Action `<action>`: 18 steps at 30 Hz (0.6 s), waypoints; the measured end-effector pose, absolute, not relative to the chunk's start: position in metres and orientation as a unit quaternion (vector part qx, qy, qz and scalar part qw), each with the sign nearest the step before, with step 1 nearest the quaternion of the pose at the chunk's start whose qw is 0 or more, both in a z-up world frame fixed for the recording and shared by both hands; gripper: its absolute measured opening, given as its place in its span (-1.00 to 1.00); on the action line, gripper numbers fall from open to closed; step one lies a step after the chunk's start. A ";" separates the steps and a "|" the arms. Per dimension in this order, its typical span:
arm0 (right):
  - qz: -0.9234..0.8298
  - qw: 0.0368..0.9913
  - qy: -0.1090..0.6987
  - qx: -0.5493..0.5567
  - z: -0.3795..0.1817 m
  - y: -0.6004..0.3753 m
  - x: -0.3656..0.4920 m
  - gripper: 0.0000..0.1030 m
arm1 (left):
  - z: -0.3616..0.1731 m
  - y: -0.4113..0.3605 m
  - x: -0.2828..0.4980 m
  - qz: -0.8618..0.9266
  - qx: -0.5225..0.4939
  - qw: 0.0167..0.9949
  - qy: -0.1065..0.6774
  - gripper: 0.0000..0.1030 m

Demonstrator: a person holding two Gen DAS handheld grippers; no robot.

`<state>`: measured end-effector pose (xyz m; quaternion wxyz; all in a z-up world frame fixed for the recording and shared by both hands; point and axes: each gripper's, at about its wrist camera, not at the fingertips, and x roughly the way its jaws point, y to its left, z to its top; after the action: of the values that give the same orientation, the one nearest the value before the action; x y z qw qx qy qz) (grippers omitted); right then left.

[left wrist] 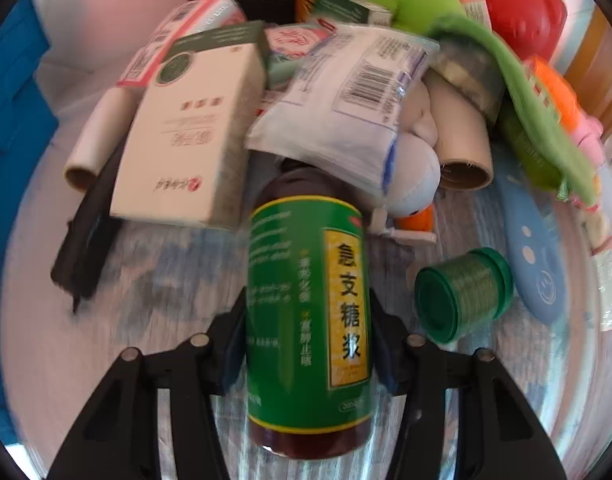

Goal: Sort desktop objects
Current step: 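Grasp the green syrup bottle with left gripper while right gripper grasps pink tissue pack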

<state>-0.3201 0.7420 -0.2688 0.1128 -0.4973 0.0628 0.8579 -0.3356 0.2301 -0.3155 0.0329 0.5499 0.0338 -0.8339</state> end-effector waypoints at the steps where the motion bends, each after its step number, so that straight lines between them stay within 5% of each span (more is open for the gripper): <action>1: 0.855 0.107 0.061 -0.503 -0.273 0.742 -0.324 0.44 | -0.316 0.226 -0.329 -0.834 0.549 0.039 0.033 -0.01; 9: 0.829 -0.016 0.021 -0.559 -0.300 0.677 -0.285 0.38 | -0.317 0.201 -0.265 -0.832 0.550 0.058 0.048 -0.01; 15: 0.818 -0.120 0.023 -0.563 -0.304 0.604 -0.249 0.59 | -0.317 0.198 -0.231 -0.828 0.554 0.064 0.055 -0.01; 18: 0.823 -0.142 0.023 -0.549 -0.298 0.586 -0.244 0.99 | -0.317 0.197 -0.223 -0.828 0.554 0.066 0.056 -0.01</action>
<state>-0.2442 0.5862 -0.2977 -0.1419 -0.5489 0.0234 0.8234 -0.2229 0.1972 -0.3174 0.0664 0.5543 0.0564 -0.8277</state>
